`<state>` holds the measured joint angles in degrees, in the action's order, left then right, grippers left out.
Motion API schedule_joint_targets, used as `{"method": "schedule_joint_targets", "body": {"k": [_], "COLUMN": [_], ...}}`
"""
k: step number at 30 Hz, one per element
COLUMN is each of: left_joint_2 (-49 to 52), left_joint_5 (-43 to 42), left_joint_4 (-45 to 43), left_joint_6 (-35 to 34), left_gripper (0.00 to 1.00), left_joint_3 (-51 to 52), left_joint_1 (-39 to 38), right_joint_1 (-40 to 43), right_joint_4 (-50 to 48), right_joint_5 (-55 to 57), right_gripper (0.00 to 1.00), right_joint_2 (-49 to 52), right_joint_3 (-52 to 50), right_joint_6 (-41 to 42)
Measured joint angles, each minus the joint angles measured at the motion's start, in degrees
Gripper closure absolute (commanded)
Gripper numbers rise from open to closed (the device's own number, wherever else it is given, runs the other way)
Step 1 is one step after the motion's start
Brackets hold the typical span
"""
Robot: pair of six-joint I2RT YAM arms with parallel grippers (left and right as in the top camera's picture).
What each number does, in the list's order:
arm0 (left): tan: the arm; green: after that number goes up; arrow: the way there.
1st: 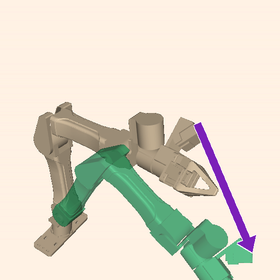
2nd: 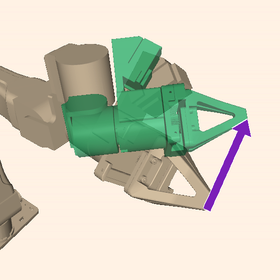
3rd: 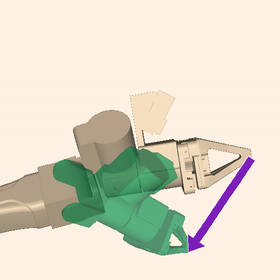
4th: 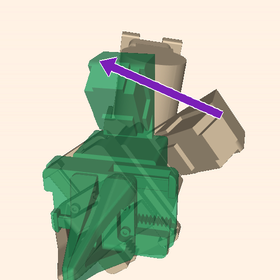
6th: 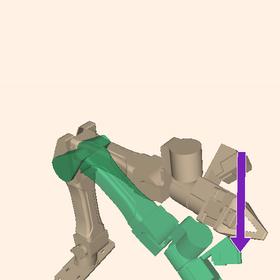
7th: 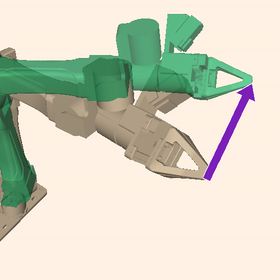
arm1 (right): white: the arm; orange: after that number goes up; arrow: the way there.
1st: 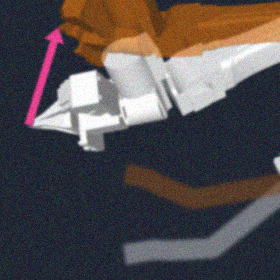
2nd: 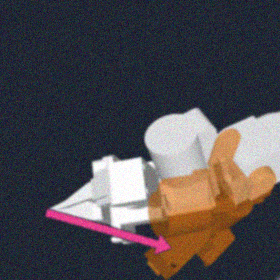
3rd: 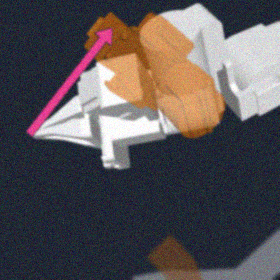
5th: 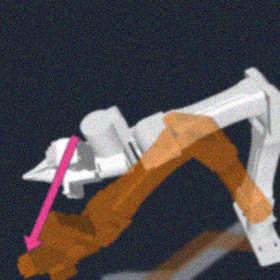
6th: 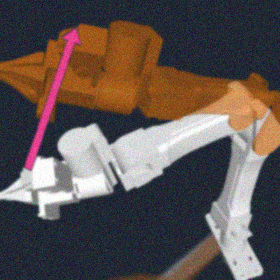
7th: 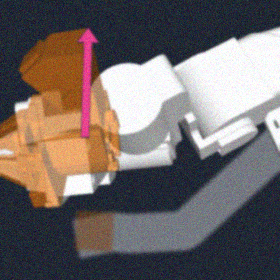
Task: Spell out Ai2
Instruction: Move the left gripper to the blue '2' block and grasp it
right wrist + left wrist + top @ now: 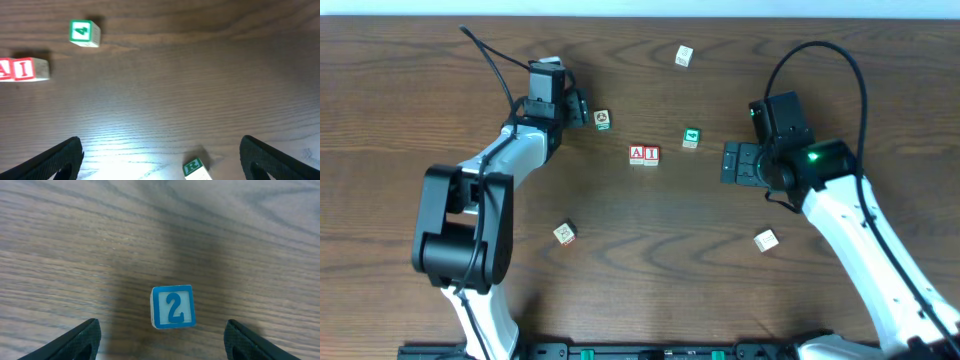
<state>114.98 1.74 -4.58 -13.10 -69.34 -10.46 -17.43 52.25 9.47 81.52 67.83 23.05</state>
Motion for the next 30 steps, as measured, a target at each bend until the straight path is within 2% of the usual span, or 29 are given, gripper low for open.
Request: {"method": "schedule_joint_targets", "body": {"k": [4, 6, 11, 18, 20, 23, 27, 30], "left_joint_2": [1.11, 1.49, 3.04, 5.73, 5.90, 6.14, 6.16, 6.16], "left_joint_5": [-0.07, -0.04, -0.09, 0.02, -0.02, -0.04, -0.02, 0.24], "left_joint_4": [-1.16, -1.38, -1.75, -4.20, -5.20, -6.71, -7.65, -7.74], "left_joint_6": [-0.02, -0.09, -0.13, -0.28, -0.37, -0.28, -0.37, -0.50], "left_gripper": [0.23, 0.28, 0.29, 0.51, 0.52, 0.61, 0.64, 0.70], "left_joint_3": [0.00, 0.00, 0.00, -0.11, -0.11, -0.11, -0.11, -0.11], "left_joint_1": [-0.57, -0.85, -1.01, -1.01, -1.01, -1.01, -1.01, -1.01], "right_joint_1": [-0.15, -0.15, -0.15, -0.15, -0.17, -0.17, -0.17, -0.17], "right_joint_4": [0.94, 1.64, 2.21, 3.28, 3.41, 3.43, 3.65, 3.69], "right_joint_5": [0.15, 0.26, 0.37, 0.42, 0.42, 0.44, 0.42, 0.44], "right_gripper": [0.01, 0.01, 0.01, 0.01, 0.01, 0.01, 0.01, 0.01], "right_joint_2": [-1.49, -1.55, -1.55, -1.55, -1.55, -1.55, -1.55, -1.55], "right_joint_3": [0.00, 0.00, 0.00, 0.00, 0.00, 0.00, 0.00, 0.00], "right_joint_6": [0.11, 0.24, 0.31, 0.44, 0.44, 0.44, 0.44, 0.44]}}
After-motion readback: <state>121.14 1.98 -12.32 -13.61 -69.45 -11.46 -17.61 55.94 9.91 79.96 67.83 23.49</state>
